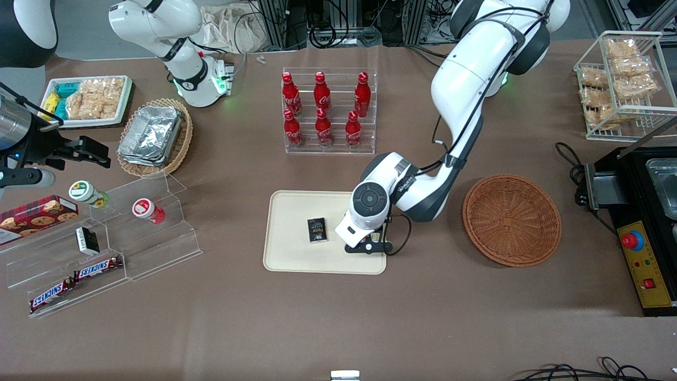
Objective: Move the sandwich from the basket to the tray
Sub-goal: 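Lower the sandwich onto the tray beside the black packet and release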
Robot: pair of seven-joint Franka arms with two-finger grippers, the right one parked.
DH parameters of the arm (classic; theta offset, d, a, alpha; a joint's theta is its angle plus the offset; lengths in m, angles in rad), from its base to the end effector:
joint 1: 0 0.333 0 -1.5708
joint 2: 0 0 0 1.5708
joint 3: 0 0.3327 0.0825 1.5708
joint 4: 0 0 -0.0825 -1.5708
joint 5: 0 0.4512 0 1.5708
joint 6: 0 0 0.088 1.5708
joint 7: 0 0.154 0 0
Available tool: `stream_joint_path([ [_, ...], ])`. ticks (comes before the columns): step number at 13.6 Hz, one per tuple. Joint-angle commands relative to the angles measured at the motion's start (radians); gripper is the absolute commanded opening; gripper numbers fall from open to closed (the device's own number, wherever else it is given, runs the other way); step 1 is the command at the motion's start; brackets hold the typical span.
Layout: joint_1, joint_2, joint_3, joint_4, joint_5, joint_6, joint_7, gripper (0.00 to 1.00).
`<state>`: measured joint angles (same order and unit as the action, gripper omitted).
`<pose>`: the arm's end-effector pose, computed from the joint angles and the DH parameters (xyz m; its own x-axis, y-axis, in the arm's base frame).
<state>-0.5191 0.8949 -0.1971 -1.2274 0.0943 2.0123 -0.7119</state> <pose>0.6385 -0.5007 0.1566 0.9928 0.0167 -0.1189 0.0159 -0.9998 -0.0070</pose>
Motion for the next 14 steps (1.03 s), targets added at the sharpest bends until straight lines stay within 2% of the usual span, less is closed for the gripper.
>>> stream_joint_path([
  [1,0.002,0.009,0.007,0.042,0.002,-0.017,-0.006,1.00],
  [4,0.011,-0.071,0.027,0.045,-0.022,-0.082,-0.005,1.00],
  [8,0.011,-0.226,0.161,0.040,-0.021,-0.265,0.005,1.00],
  [10,0.011,-0.304,0.243,0.007,-0.030,-0.287,0.014,1.00],
  [11,0.011,-0.330,0.254,-0.007,-0.037,-0.285,0.012,1.00],
  [14,0.013,-0.382,0.349,-0.014,-0.053,-0.287,0.023,1.00],
])
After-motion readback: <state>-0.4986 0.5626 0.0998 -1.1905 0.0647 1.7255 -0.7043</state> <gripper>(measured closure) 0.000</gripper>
